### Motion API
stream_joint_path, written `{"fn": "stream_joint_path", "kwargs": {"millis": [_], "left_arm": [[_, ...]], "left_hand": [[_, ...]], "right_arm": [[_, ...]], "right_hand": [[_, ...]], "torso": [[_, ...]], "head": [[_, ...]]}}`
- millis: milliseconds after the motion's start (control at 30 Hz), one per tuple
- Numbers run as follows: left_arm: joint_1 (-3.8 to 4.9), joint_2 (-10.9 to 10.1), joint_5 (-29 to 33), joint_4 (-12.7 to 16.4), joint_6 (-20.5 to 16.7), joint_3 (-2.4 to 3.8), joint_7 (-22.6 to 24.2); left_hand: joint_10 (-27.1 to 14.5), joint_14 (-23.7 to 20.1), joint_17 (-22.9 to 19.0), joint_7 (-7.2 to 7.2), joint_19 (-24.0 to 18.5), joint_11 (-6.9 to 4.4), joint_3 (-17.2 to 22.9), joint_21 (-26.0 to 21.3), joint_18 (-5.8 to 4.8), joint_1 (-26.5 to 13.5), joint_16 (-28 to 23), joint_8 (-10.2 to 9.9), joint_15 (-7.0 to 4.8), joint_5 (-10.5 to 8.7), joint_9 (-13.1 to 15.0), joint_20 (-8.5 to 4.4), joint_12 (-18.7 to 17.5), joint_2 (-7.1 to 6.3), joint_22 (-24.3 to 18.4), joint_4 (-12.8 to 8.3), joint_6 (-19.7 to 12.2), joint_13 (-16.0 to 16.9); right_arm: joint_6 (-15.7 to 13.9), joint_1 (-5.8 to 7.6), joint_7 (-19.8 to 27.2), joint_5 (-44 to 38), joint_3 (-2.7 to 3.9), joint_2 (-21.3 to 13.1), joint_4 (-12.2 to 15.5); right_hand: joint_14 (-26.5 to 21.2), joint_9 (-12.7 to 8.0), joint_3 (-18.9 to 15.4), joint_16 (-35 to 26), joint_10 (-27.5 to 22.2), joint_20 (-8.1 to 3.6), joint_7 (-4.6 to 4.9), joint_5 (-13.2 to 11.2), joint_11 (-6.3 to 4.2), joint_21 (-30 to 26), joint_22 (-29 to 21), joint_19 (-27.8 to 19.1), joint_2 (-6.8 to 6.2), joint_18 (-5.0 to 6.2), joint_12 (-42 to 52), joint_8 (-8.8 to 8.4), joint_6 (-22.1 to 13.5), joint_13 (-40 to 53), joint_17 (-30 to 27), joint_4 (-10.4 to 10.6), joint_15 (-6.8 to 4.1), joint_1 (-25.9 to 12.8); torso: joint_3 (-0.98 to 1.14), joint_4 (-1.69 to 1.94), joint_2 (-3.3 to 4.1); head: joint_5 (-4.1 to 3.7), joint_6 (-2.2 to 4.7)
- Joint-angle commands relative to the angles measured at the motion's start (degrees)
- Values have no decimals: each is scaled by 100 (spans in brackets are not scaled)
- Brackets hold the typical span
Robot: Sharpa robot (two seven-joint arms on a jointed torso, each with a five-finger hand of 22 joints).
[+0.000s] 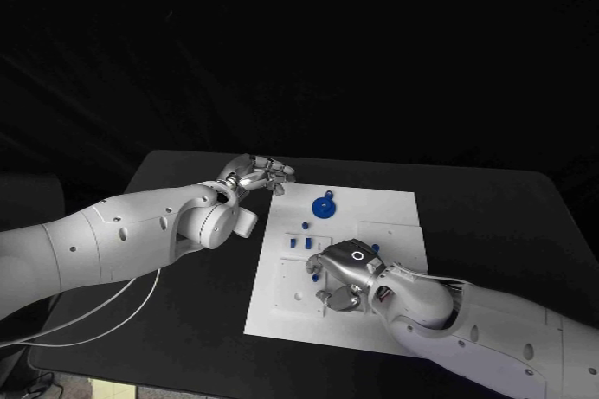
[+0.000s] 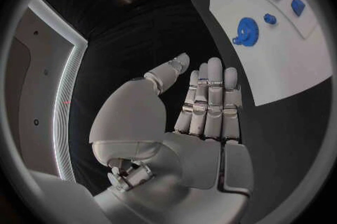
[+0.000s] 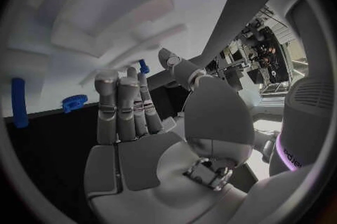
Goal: Assemble the parts on the task board
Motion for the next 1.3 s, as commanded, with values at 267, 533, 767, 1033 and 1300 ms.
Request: {"fn": "stream_joint_path", "kwargs": {"millis": [267, 533, 767, 1033, 1300], "left_arm": [[6, -16, 81, -16, 13, 4, 38], [6, -29, 82, -26, 17, 4, 40], [6, -17, 82, -39, 34, 4, 43], [6, -16, 82, -54, 36, 3, 41], [5, -13, 82, -61, 41, 3, 43]], "left_hand": [[0, 36, 12, -1, 28, 9, -36, -41, 99, -30, -24, 22, -8, -4, -6, -48, -20, 15, 6, 15, -41, -12], [0, 38, 15, -1, 30, 9, -34, -42, 100, -27, -26, 24, -8, -2, -7, -49, -19, 19, 7, 16, -41, -13], [2, 40, 18, -1, 31, 8, -33, -43, 100, -25, -27, 26, -8, -2, -7, -49, -18, 20, 8, 15, -39, -14], [5, 42, 21, -2, 33, 8, -33, -45, 100, -23, -29, 28, -9, -3, -7, -49, -16, 21, 10, 15, -38, -15], [6, 44, 25, -2, 34, 7, -34, -47, 100, -22, -32, 29, -9, -3, -8, -48, -15, 21, 11, 15, -37, -16]], "right_arm": [[-506, 102, 108, 322, 249, -605, 628], [366, 471, 209, 729, 529, -1256, 982], [620, 593, 237, 697, 535, -1504, 700], [1019, 592, 40, 360, 529, -1389, 352], [944, 532, 31, 323, 486, -1217, 179]], "right_hand": [[44, -3, 56, 17, 129, -16, -22, 5, -39, -53, 47, 37, 4, 619, 118, 43, 64, -50, -35, 49, -13, 101], [121, -7, 343, 30, 469, -17, -9, -51, -158, -48, 52, 128, 11, 619, 260, 109, 158, -53, -72, 191, -128, 314], [148, -21, 231, 30, 501, -12, -11, 49, -170, -32, 74, 156, 12, 619, 247, 120, 161, -89, -90, 206, -140, 245], [103, -62, 19, 12, 327, 18, -44, -88, -98, -68, 87, 90, -2, 619, 110, 89, 74, -202, -111, 124, -71, 136], [73, -76, 18, 14, 286, 34, -105, -130, -72, -89, 86, 67, 6, 619, 80, 87, 41, -250, -115, 114, -46, 145]], "torso": [[7, -6, -6], [7, -25, -15], [9, -38, -23], [10, -26, -11], [9, -21, -9]], "head": [[-75, 85], [-146, 164], [-184, 200], [-203, 200], [-199, 187]]}}
